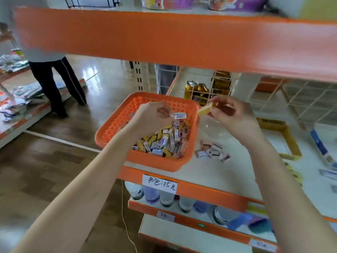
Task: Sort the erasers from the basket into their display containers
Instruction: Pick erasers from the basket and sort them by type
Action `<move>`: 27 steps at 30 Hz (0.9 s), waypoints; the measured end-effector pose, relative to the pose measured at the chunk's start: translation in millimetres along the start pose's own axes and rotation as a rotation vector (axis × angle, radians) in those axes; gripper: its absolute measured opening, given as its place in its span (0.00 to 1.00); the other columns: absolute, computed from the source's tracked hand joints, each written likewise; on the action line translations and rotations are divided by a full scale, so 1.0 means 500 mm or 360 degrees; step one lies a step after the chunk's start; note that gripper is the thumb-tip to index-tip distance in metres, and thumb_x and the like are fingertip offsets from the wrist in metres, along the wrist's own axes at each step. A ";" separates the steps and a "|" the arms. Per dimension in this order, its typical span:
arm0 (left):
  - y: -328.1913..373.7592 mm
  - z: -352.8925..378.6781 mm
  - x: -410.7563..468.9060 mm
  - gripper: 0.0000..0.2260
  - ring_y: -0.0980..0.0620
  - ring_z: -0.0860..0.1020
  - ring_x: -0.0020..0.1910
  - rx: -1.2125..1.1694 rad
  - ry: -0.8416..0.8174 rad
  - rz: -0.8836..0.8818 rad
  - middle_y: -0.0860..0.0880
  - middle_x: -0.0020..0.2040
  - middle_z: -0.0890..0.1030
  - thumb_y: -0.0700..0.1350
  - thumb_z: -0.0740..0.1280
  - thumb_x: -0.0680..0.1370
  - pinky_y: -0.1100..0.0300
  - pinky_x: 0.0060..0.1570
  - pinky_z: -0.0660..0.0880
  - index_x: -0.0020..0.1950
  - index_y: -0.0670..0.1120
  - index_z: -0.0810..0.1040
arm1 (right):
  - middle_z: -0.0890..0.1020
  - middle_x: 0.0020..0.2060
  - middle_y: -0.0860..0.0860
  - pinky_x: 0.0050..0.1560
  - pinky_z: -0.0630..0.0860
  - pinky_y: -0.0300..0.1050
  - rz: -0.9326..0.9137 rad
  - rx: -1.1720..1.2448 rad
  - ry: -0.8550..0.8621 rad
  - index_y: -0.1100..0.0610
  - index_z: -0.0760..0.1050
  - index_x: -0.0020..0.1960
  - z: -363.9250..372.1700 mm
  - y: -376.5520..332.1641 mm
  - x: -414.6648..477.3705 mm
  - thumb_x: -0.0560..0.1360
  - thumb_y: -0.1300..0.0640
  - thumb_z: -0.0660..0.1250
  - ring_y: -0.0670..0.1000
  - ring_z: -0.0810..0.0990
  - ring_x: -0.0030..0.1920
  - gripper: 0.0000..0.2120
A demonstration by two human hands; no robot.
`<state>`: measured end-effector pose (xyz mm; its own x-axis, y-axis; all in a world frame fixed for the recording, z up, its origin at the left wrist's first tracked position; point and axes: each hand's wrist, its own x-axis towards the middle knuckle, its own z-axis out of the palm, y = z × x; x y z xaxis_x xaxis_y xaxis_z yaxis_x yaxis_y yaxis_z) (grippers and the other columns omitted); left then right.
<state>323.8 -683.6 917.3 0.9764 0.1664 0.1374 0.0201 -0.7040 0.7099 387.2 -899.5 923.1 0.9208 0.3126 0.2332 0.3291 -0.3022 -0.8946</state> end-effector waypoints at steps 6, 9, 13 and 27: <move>0.146 0.127 0.038 0.04 0.67 0.74 0.39 -0.0043 -0.0185 0.0273 0.61 0.40 0.78 0.45 0.68 0.73 0.80 0.37 0.66 0.45 0.54 0.78 | 0.81 0.43 0.42 0.43 0.71 0.25 0.0154 -0.0149 0.0260 0.48 0.77 0.48 -0.187 0.067 -0.067 0.74 0.59 0.68 0.37 0.79 0.43 0.07; 0.210 0.204 0.056 0.02 0.62 0.75 0.41 -0.0011 -0.0262 0.0400 0.59 0.40 0.79 0.46 0.67 0.73 0.76 0.40 0.68 0.45 0.52 0.78 | 0.80 0.41 0.42 0.38 0.70 0.26 0.0247 -0.0248 0.0363 0.44 0.77 0.47 -0.267 0.111 -0.114 0.74 0.60 0.69 0.35 0.77 0.39 0.10; 0.270 0.300 0.062 0.03 0.56 0.74 0.41 0.0034 -0.0387 0.0453 0.55 0.39 0.76 0.45 0.66 0.75 0.78 0.38 0.66 0.47 0.47 0.77 | 0.77 0.39 0.45 0.47 0.74 0.39 0.0453 -0.0482 0.0234 0.44 0.76 0.51 -0.304 0.189 -0.183 0.71 0.61 0.70 0.45 0.79 0.44 0.14; 0.388 0.515 0.073 0.06 0.60 0.76 0.42 -0.0096 -0.0736 0.0454 0.56 0.44 0.79 0.47 0.69 0.74 0.78 0.32 0.69 0.50 0.48 0.81 | 0.80 0.54 0.51 0.57 0.72 0.36 0.0392 -0.0860 0.0294 0.57 0.79 0.59 -0.398 0.264 -0.276 0.72 0.58 0.71 0.48 0.78 0.51 0.16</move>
<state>418.4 -992.1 882.2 0.9342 -0.3560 0.0217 -0.2585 -0.6339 0.7290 345.1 -1161.8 848.6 0.9883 0.0290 0.1496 0.1169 -0.7740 -0.6223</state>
